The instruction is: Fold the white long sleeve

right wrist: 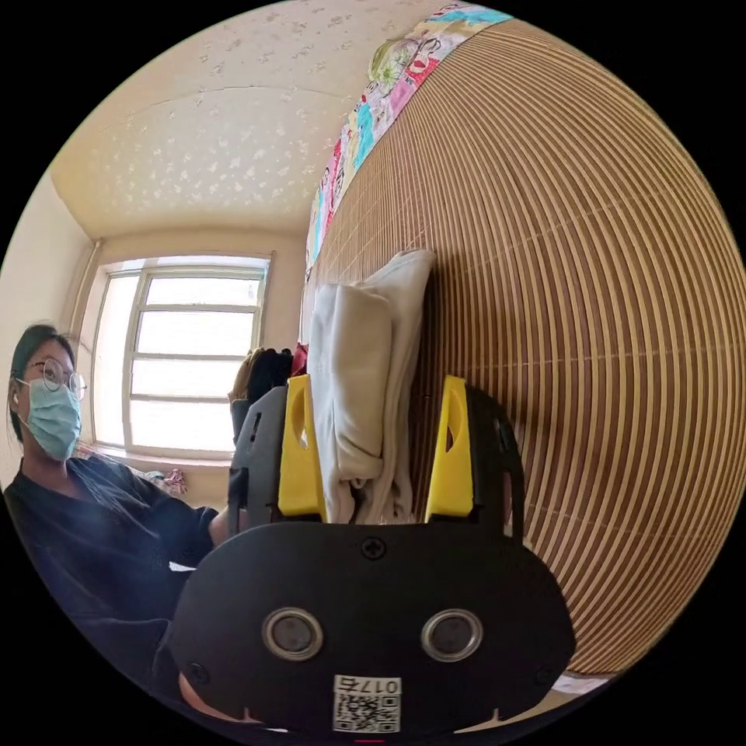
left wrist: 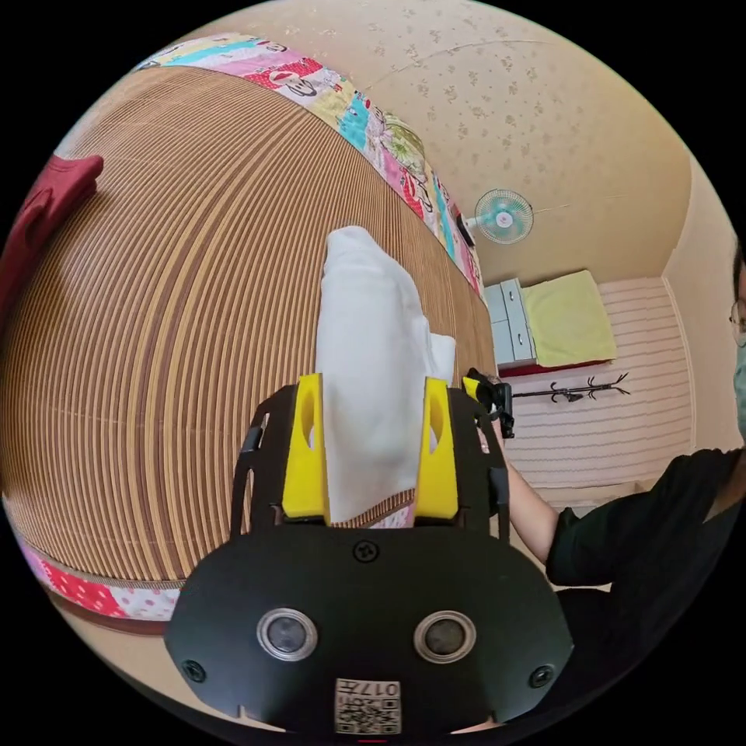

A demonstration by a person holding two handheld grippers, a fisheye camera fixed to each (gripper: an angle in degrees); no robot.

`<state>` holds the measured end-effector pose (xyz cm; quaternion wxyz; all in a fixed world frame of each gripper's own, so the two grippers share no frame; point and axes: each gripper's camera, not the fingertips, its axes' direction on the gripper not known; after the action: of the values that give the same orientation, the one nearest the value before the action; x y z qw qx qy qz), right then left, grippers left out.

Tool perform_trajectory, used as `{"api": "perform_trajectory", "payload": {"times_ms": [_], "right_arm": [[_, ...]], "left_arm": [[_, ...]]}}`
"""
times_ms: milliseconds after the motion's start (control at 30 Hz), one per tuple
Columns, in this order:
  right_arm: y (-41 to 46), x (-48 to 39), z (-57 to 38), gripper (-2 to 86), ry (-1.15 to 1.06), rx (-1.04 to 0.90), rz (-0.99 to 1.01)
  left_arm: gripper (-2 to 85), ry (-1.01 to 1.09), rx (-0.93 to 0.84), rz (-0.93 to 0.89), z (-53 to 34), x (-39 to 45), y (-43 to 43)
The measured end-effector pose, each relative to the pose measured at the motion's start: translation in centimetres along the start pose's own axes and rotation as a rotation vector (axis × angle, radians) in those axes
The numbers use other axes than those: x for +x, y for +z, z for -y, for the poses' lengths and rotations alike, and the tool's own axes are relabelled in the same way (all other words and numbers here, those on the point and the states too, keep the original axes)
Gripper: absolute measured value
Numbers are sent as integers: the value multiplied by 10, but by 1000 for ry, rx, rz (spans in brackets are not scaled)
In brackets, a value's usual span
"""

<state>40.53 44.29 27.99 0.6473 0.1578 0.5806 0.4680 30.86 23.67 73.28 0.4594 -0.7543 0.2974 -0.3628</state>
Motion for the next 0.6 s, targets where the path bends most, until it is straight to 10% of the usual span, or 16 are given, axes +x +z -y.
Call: {"api": "perform_trajectory", "payload": {"times_ms": [267,600], "right_arm": [[40,33,20,198,-13,-293,175],[56,5,1,132,-88,-368,81]], "left_arm": [[188,10,-305,-54,53,-2,71],[148,-7,-229,-21,27,37,16]]}}
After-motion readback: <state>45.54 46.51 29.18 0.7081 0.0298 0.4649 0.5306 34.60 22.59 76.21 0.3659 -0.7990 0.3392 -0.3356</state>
